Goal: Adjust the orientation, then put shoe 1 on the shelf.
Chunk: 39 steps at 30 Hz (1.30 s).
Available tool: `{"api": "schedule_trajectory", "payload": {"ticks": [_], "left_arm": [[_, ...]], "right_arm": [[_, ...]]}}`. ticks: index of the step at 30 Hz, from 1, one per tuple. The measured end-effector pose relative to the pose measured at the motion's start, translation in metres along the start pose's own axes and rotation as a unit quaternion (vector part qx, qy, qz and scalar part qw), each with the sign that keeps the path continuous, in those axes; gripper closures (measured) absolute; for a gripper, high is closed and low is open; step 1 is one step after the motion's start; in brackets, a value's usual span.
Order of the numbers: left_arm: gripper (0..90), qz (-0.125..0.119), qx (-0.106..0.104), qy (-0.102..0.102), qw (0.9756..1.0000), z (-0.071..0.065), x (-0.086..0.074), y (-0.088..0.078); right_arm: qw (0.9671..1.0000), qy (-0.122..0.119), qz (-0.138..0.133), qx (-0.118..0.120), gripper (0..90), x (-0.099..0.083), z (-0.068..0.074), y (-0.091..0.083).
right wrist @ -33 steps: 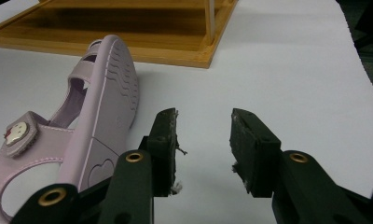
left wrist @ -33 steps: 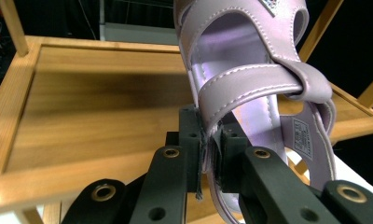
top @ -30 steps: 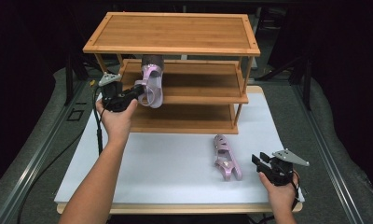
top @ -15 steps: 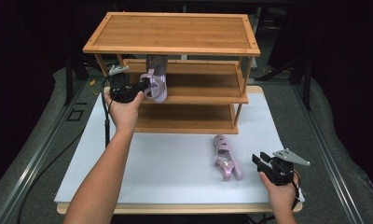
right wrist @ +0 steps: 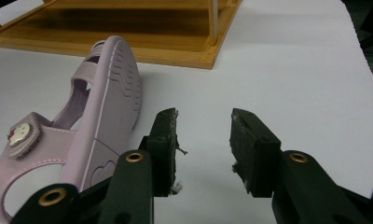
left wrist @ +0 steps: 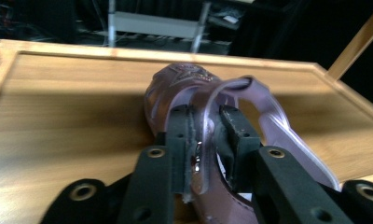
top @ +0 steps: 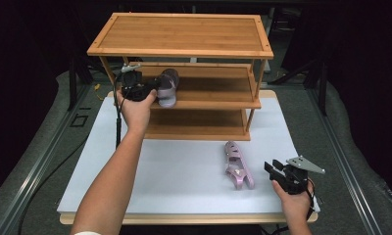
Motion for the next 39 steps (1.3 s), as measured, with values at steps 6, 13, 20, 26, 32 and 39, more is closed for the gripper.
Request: {"api": "schedule_trajectory", "payload": {"ticks": [6, 13, 20, 26, 32, 39], "left_arm": [[68.1, -0.013, -0.003, 0.01, 0.9999, -0.001, 0.008, -0.003], [66.6, -0.014, -0.001, 0.021, 0.9997, -0.006, 0.008, -0.01], [62.5, -0.022, -0.013, 0.038, 0.9989, -0.013, 0.007, -0.034], [61.6, -0.023, -0.036, 0.043, 0.9981, -0.019, -0.001, -0.058], [61.4, -0.01, -0.053, 0.037, 0.9979, -0.012, -0.027, -0.077], [60.3, -0.001, -0.054, 0.036, 0.9979, 0.006, -0.058, -0.096]], "right_arm": [[1.0, 0.003, -0.002, -0.001, 61.2, 0.001, -0.002, 0.0], [1.0, 0.001, -0.005, -0.001, 61.2, 0.001, -0.001, -0.001], [1.0, -0.002, -0.005, -0.005, 60.8, 0.002, -0.001, -0.002], [0.9998, -0.016, -0.013, -0.007, 59.1, 0.005, 0.003, -0.003], [0.9989, -0.04, -0.017, -0.016, 54.1, 0.009, 0.013, -0.004], [0.9986, -0.047, -0.018, -0.018, 52.7, 0.013, 0.021, -0.008]]}}
Point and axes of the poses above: each handheld gripper's, and its own axes: y roughly forward along the jaws, x roughly out of its top, z roughly to its left, the point moved 10 cm from there along y, roughly forward along the jaws
